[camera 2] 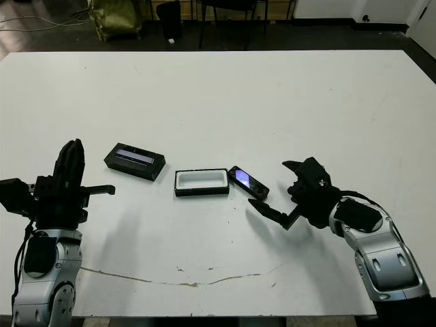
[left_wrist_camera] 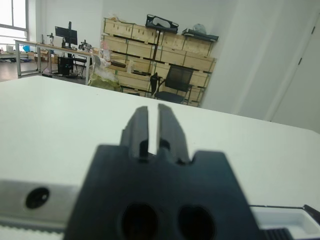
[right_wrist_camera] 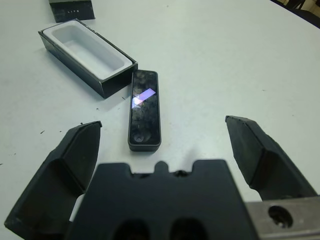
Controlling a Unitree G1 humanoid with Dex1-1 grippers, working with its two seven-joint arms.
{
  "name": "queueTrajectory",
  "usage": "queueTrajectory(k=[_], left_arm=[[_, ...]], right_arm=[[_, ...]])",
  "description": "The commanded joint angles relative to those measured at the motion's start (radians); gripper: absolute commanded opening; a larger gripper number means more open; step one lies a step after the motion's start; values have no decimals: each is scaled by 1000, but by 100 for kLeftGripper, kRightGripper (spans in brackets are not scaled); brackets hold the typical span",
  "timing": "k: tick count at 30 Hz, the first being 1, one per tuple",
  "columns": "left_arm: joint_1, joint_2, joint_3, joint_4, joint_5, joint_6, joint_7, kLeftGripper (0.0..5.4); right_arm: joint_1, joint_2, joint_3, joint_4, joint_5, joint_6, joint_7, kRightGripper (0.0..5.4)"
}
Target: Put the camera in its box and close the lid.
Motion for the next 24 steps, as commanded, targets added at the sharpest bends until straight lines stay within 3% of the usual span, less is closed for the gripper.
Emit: queueTrajectory(k=[1,14,24], left_arm=[[15,7,3,4,2,13,1,0],[17,6,4,1,-3,20,2,0],[20,7,0,0,8,17,3,0]], right_arm=[[14,6,12,6,8,39,0,537],[3,17,35,27,18,76,7,537],[18,37,43,72,6,32,4,537]])
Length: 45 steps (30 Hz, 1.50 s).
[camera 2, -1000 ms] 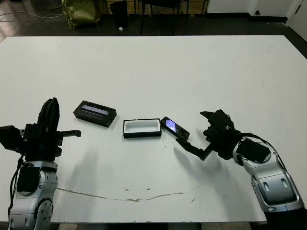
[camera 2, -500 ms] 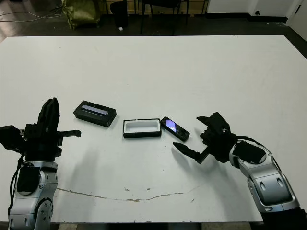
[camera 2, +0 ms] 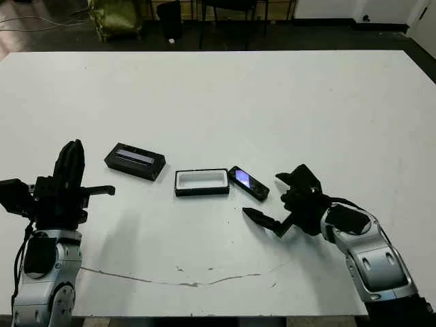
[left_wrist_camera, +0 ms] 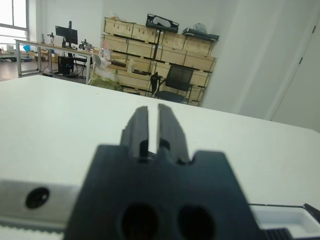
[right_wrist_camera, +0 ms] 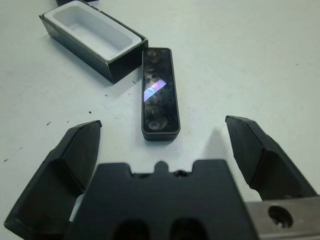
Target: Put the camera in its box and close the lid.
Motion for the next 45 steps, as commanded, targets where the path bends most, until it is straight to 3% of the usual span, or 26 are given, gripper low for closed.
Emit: queueTrajectory(k=[1,7,20,30,38,45], left_arm=[[16,8,1,1,3,16,1,0],[14,9,2,11,4,3,-3,0],[18,6,-1,2,12,20,10,0],[18,7,-3,-1,16,27,11,0],[18,9,-4,-3,28,24,7,0],[13,6,-6,-6,16,33,3,0]], right_arm=[[19,3,9,25,-8,7,-6,537],[32,2,18,33,-34,-25,-22,517],[71,37,17,79,-80,-191,-73,232],[72,32,15,87,-73,-210,-54,21],[54,5,26,35,-86,-120,-50,10],[18,-3,-23,38,-23,-54,-17,10]])
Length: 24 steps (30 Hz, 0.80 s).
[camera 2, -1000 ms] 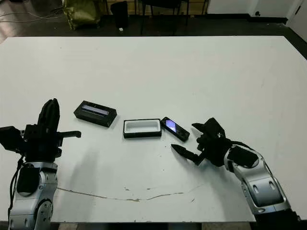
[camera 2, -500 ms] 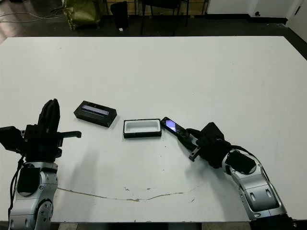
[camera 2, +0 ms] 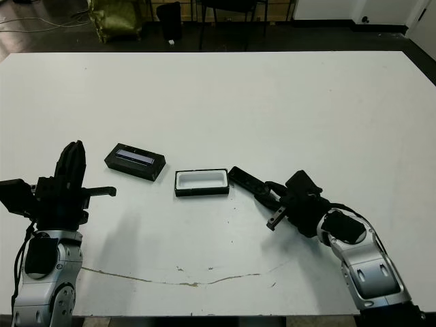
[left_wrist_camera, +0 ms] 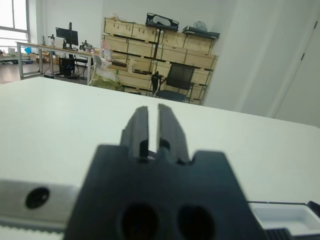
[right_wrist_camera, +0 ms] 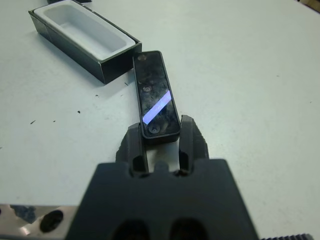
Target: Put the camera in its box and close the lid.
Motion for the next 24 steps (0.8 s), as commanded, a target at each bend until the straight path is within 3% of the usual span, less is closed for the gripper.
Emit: queueTrajectory(k=[1,6,10,15,18,24], left_arm=[[10,6,0,1,-6,25,1,0],[10,5,2,7,-5,18,3,0],[10,1,2,5,-11,26,5,0],[11,2,-1,8,-9,17,1,0],[14,1,-3,5,-5,21,5,0],[18,2,-4,3,3,22,11,0]], right_arm=[[-14,-18,-36,24,29,40,19,9],[-95,-38,-115,69,85,64,46,6],[-206,-44,-177,149,161,123,82,6],[-342,-74,-171,261,186,157,158,6],[-413,-76,-151,341,177,144,205,6],[-564,-77,-72,572,117,12,377,6]])
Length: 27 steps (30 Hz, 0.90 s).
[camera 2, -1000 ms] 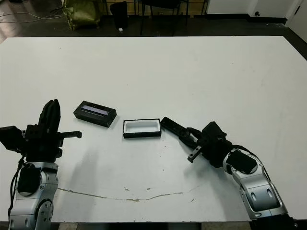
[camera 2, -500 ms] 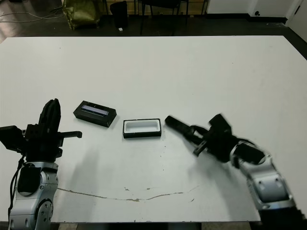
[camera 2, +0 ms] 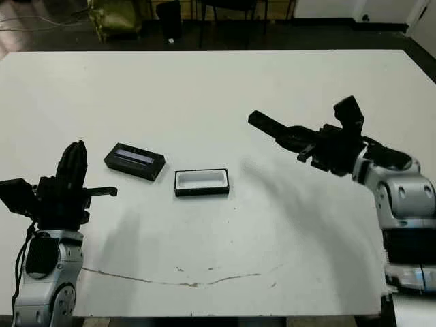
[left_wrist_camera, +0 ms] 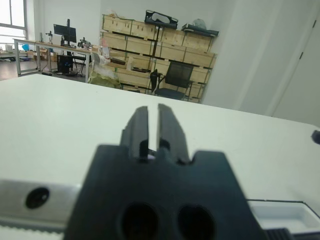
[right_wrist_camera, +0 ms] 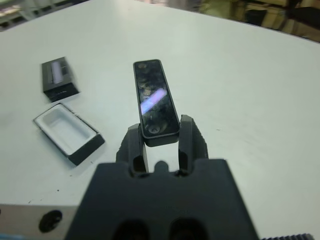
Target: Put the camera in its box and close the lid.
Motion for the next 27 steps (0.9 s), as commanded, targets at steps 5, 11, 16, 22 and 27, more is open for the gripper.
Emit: queueTrajectory(k=[5,11,16,22,27], left_arm=[[19,5,1,1,5,17,10,0],[21,4,-1,1,1,13,7,0],[25,3,-6,0,10,9,11,0],[27,-2,-2,-2,-6,17,7,0],[22,-6,-10,1,-1,12,14,0]], right_arm=[[-166,3,112,246,-122,-204,163,6],[-258,41,193,355,-205,-300,264,6],[-282,74,236,359,-243,-330,306,6],[-283,98,276,322,-277,-334,330,6],[-279,107,286,310,-274,-328,359,6]])
